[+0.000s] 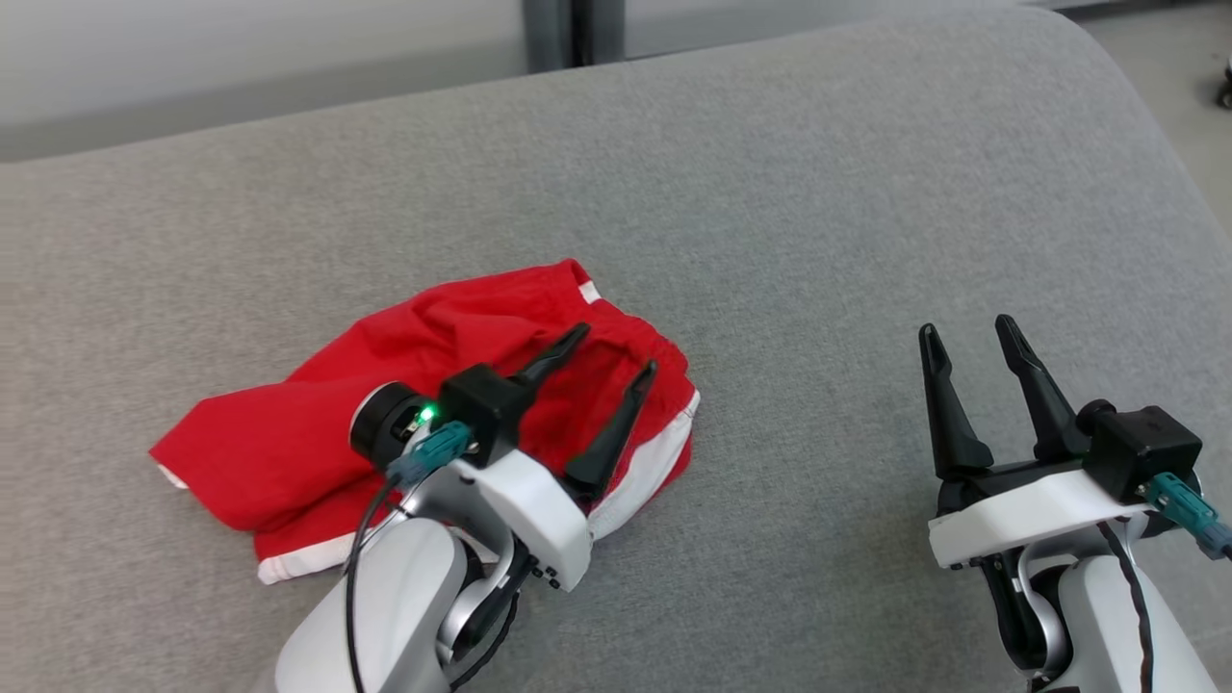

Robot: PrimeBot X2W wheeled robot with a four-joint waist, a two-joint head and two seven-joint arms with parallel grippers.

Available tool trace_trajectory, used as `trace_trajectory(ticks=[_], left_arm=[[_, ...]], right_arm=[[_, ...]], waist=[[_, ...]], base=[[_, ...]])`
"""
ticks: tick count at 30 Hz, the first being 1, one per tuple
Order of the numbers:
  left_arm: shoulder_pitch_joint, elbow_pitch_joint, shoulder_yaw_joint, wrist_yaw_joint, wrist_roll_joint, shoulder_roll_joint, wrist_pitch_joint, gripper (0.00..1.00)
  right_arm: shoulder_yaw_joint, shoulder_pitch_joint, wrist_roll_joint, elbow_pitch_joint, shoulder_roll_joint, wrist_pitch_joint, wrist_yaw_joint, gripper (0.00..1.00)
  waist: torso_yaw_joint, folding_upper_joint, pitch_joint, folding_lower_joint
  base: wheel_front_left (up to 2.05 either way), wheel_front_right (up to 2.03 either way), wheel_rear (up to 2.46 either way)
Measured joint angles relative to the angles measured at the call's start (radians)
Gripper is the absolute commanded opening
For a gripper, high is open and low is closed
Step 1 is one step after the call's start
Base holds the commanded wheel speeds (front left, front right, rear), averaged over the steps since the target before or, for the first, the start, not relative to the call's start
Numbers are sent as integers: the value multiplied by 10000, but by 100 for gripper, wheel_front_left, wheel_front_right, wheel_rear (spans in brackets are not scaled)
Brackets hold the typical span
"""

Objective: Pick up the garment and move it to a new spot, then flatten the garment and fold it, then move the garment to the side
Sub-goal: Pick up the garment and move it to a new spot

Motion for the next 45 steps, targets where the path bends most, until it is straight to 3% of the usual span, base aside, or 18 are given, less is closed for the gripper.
trace_trajectory(ticks=[7, 14, 25, 32, 45], left_arm=[[637, -702, 922, 606, -454, 328, -780, 100], [1367, -1313, 2276, 1425, -853, 1106, -1392, 100], [2820, -2046, 3950, 2084, -1300, 2255, -1852, 100], [3799, -2709, 4054, 2080, -1221, 2773, -1918, 100], [4788, -3444, 3707, 2351, -1191, 2824, -1492, 100]], right_arm=[[-88, 74, -150, -4, 6, 44, 0, 100], [-336, 265, -545, -305, 2, 357, 0, 100], [-407, 474, -844, -660, 8, 740, 0, 100], [-443, 733, -1037, -788, 4, 1030, 2, 100], [-577, 1920, -1007, -1275, 2, 1383, 2, 100]], waist=[[622, 0, -526, 0], [1497, 0, -988, 1], [2074, 0, -1465, 0], [2233, 0, -1789, 1], [2255, 0, -2594, 0]], base=[[0, 0, 0], [0, 0, 0], [0, 0, 0], [0, 0, 0], [0, 0, 0]])
